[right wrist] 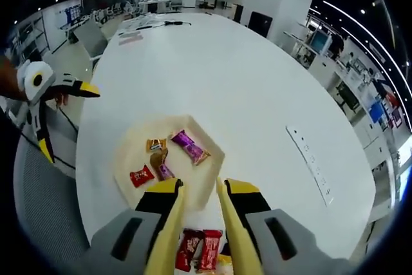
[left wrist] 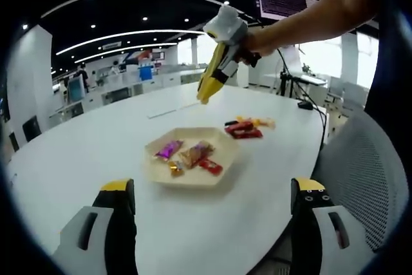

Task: Place the target food into the container with the food tongs after gripping and lifting it, then release it inside without dropping or visibly crushing the food.

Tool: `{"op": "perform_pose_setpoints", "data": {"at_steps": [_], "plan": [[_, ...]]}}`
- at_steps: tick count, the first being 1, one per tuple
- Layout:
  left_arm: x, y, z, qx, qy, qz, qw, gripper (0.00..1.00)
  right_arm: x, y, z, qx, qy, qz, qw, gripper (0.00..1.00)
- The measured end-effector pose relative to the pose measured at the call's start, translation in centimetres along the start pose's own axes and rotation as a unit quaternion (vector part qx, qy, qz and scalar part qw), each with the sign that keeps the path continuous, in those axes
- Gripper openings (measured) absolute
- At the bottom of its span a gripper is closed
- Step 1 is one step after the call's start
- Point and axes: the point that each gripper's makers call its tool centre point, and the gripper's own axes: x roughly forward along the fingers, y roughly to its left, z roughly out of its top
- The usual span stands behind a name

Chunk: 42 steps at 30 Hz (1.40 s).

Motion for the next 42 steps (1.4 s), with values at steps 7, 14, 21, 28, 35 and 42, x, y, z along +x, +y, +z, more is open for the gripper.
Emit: {"op": "perform_pose_setpoints", "data": {"at_steps": [7, 14, 21, 28, 35, 42], "plan": [[0.1, -0.2, -0.1, 0.000, 0.002, -0.006, 1.0000, 0.98, -2.6, -1.5, -3.5, 0.025, 0.005, -0.019, 0.9995, 0.26], [0.2, -0.2, -0.3, 0.000, 0.006, -0.006, 1.0000, 0.98, -4.9, -2.5, -6.4, 0.045, 0.009, -0.038, 0.9982, 0.26], [0.2, -0.1, -0.3, -0.001, 0.006, -0.006, 1.0000, 0.98, -7.7, -2.9, -9.2, 0.069, 0.014, -0.056, 0.9960, 0.26], [0.2, -0.1, -0.4, -0.002, 0.007, -0.005, 1.0000, 0.98, -9.1, -3.1, -12.4, 0.098, 0.021, -0.070, 0.9925, 0.26], [0.3, -0.4, -0.5, 0.001, 0.012, -0.011, 0.9999, 0.98, -9.4, -2.4, -14.8, 0.122, 0.028, -0.075, 0.9893, 0.27], [0.3, -0.1, -0.7, -0.007, 0.017, -0.005, 0.9998, 0.98, -9.5, -1.8, -16.7, 0.138, 0.038, -0.074, 0.9869, 0.27]]}}
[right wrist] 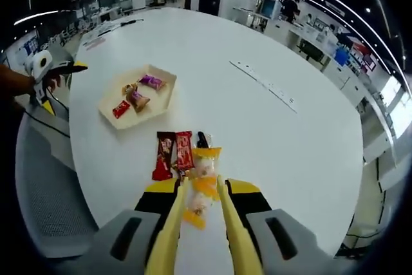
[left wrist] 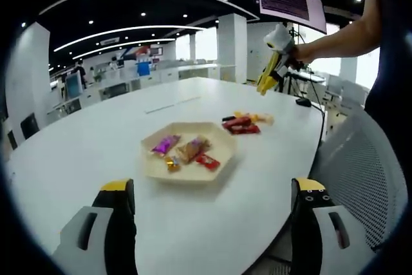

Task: Place the target food into the container with the food tongs after gripping and lifting it, then release it inside without dropping or visibly crushing the food.

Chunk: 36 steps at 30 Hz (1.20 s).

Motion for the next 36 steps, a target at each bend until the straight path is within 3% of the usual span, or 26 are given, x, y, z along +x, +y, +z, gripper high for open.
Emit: {"op": "perform_pose_setpoints", "data": {"at_steps": [13, 36], "plan": [[-0.1, 0.4, 0.1, 0.006, -0.002, 0.009, 0.9999, 0.98, 1.7, 0.6, -2.6, 0.027, 0.021, 0.000, 0.9994, 0.27], [0.1, 0.0, -0.3, 0.010, 0.008, 0.002, 0.9999, 0.98, 4.8, 0.9, -4.5, 0.058, 0.033, -0.027, 0.9974, 0.27]]}}
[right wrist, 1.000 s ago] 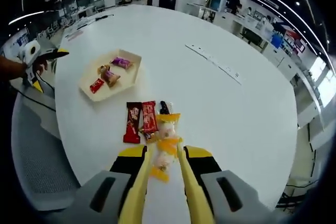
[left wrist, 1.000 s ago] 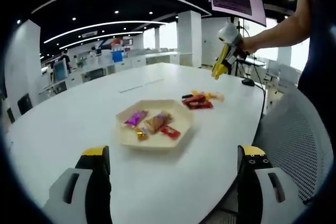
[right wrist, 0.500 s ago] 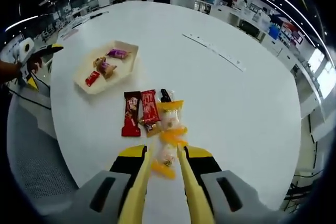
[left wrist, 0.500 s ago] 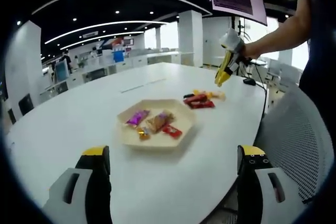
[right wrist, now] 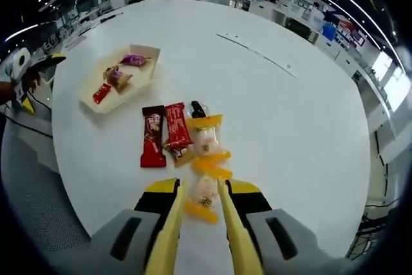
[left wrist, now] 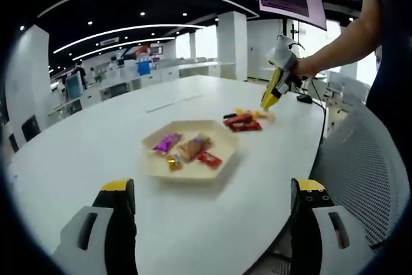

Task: Place the target food into the container with the food tongs after gripping and lifting it, then release it inside without dropping or visibly crushing the food.

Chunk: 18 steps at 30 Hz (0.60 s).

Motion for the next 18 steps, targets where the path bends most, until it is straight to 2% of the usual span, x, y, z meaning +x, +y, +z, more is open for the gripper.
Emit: {"op": "perform_pose_setpoints", "data": {"at_steps": [5, 18], "plan": [[0.0, -0.1, -0.1, -0.001, 0.002, -0.003, 1.0000, 0.98, 0.7, -0.4, -0.6, 0.016, 0.005, -0.009, 0.9998, 0.27], [0.1, -0.3, -0.2, -0.003, 0.005, -0.009, 0.9999, 0.97, 0.7, -1.4, 0.0, 0.043, -0.003, -0.040, 0.9983, 0.27]]}}
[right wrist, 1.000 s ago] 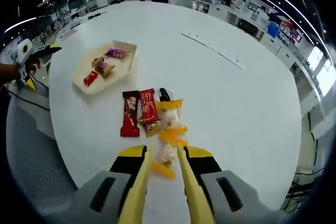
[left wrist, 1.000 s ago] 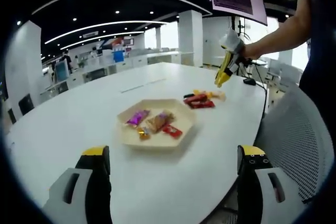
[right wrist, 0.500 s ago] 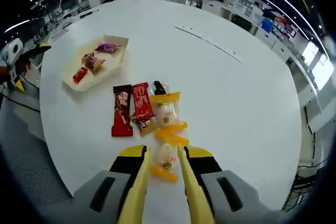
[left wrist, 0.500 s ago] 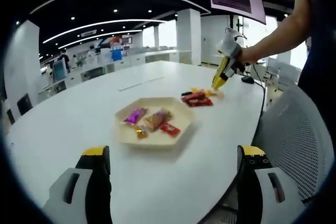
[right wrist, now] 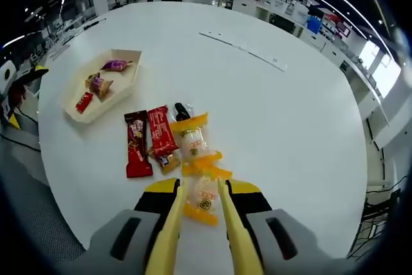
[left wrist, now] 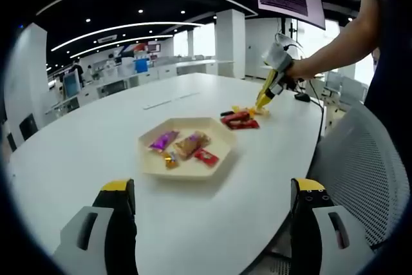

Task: Place the target food into the container with the food tongs after gripping and lifting it, then release it inside without dropping or visibly crushing the food.

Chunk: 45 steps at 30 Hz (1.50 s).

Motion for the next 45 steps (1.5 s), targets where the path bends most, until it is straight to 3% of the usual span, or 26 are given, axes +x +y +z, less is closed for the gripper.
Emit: {"op": "perform_pose_setpoints", "data": {"at_steps": [5, 15, 17, 20, 22, 28, 34, 43, 45], "plan": [[0.0, 0.0, -0.1, -0.001, 0.001, 0.000, 1.0000, 0.97, 0.6, -0.5, -0.8, 0.015, 0.016, -0.009, 0.9997, 0.28], [0.0, 0.3, -0.3, -0.002, 0.005, 0.005, 1.0000, 0.97, 1.6, -0.7, -0.8, 0.020, 0.023, -0.015, 0.9994, 0.27], [0.0, 0.2, -0.4, -0.002, 0.007, 0.004, 1.0000, 0.97, 1.7, -0.6, -0.9, 0.007, 0.026, -0.016, 0.9995, 0.26], [0.1, 0.2, -0.4, -0.001, 0.008, 0.004, 1.0000, 0.97, 1.8, -0.8, -1.1, -0.073, 0.044, -0.029, 0.9959, 0.23], [0.1, 0.2, -0.4, -0.002, 0.009, 0.004, 1.0000, 0.97, 1.9, -0.7, -0.9, -0.048, 0.042, -0.027, 0.9976, 0.20], [0.0, 0.3, -0.3, -0.003, 0.007, 0.007, 0.9999, 0.97, 1.1, -1.4, -1.1, -0.034, 0.029, -0.036, 0.9984, 0.17], [0.0, 0.2, -0.3, 0.000, 0.008, 0.005, 1.0000, 0.96, 0.2, -0.7, -0.4, 0.022, -0.002, 0.005, 0.9997, 0.17], [0.0, 0.3, -0.3, 0.002, 0.008, 0.007, 0.9999, 0.96, -0.8, -1.0, 0.6, 0.028, -0.009, 0.013, 0.9995, 0.16], [0.0, 0.3, -0.2, 0.002, 0.007, 0.009, 0.9999, 0.96, -1.0, -1.0, 0.8, 0.013, -0.008, 0.008, 0.9998, 0.16]]}}
